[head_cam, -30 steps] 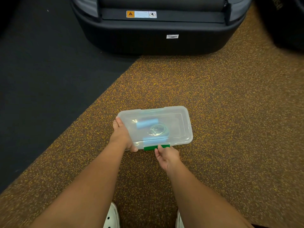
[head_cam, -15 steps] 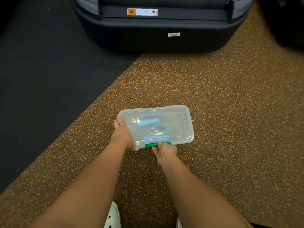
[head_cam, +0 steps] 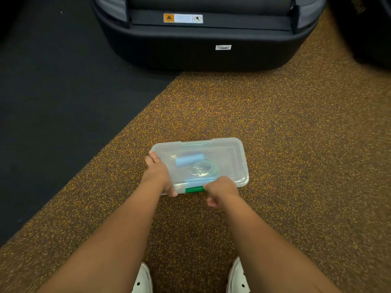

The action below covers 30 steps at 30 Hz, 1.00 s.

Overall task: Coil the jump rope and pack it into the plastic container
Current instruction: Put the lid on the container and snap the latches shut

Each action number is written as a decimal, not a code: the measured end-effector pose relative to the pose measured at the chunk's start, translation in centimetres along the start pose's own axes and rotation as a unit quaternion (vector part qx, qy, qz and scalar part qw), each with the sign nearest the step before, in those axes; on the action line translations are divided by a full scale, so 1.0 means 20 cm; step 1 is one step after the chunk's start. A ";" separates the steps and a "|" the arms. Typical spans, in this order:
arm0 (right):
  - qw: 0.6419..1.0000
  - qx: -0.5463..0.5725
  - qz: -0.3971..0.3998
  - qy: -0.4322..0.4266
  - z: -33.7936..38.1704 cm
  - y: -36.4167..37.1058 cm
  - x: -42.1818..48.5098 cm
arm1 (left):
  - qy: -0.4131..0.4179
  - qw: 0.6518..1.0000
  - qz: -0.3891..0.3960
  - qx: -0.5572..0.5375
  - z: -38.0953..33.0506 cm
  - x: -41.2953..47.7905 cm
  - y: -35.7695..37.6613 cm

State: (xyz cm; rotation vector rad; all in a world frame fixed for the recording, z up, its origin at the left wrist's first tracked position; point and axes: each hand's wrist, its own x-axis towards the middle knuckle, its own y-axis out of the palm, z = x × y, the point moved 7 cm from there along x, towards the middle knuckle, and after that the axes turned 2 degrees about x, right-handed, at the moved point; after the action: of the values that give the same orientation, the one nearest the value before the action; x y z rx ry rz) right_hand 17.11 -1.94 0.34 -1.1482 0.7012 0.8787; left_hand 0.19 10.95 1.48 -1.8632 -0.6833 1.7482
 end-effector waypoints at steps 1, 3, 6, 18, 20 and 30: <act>0.999 -0.033 -0.020 -0.021 0.03 -0.04 0.01 | 0.003 1.000 0.001 0.003 -0.01 0.00 0.00; 0.989 -0.098 -0.077 -0.078 0.12 -0.13 0.03 | 0.008 1.000 -0.003 -0.003 -0.02 0.02 -0.01; 0.964 -0.122 -0.153 -0.177 0.24 -0.24 0.05 | 0.016 0.999 -0.018 -0.035 -0.02 0.06 -0.04; 0.840 -0.316 -0.221 -0.381 0.60 -0.22 0.14 | 0.016 0.999 -0.035 -0.030 -0.04 0.11 -0.06; 0.832 -0.351 -0.200 -0.380 0.63 -0.18 0.15 | 0.009 1.000 -0.027 -0.003 -0.05 0.10 -0.07; 0.805 -0.509 -0.097 -0.290 0.72 -0.06 0.23 | -0.025 0.998 0.000 0.061 -0.08 0.11 -0.09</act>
State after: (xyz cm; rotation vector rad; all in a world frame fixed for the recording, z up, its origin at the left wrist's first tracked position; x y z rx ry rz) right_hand 20.90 12.65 0.93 -1.7093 -0.4967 1.3958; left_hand 1.82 13.79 1.13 -1.7430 -0.5800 1.8006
